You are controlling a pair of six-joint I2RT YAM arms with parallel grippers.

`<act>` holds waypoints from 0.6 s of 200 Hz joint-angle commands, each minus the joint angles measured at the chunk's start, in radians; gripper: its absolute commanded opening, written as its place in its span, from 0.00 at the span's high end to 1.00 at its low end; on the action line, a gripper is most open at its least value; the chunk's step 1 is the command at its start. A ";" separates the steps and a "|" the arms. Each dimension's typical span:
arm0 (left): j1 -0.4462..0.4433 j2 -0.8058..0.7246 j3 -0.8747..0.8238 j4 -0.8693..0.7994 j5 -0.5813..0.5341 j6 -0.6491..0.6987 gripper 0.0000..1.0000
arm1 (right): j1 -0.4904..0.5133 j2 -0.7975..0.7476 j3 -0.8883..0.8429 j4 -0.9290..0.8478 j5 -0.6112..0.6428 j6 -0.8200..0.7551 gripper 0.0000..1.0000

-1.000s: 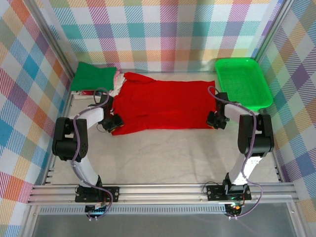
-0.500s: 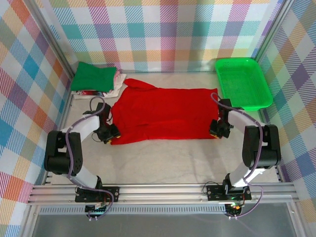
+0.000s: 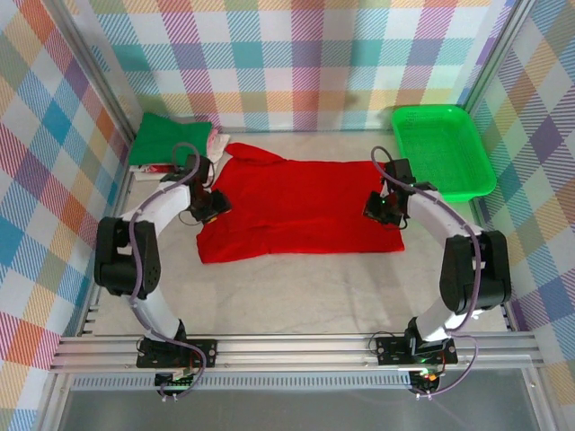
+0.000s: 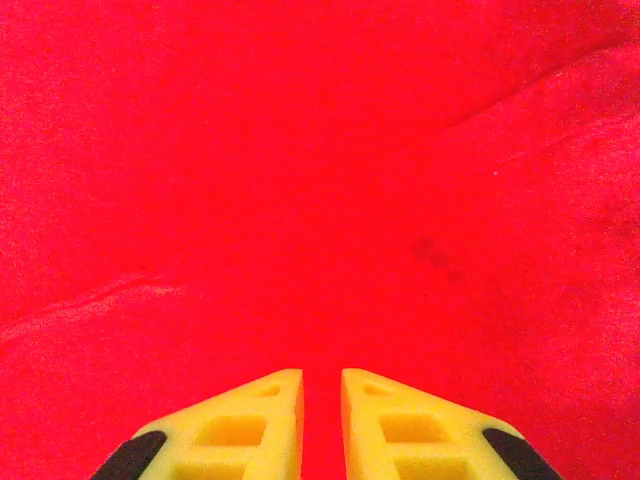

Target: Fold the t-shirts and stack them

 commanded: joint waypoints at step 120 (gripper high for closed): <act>-0.048 0.120 0.028 0.061 -0.014 -0.042 0.81 | 0.010 0.094 0.012 0.081 -0.032 0.013 0.80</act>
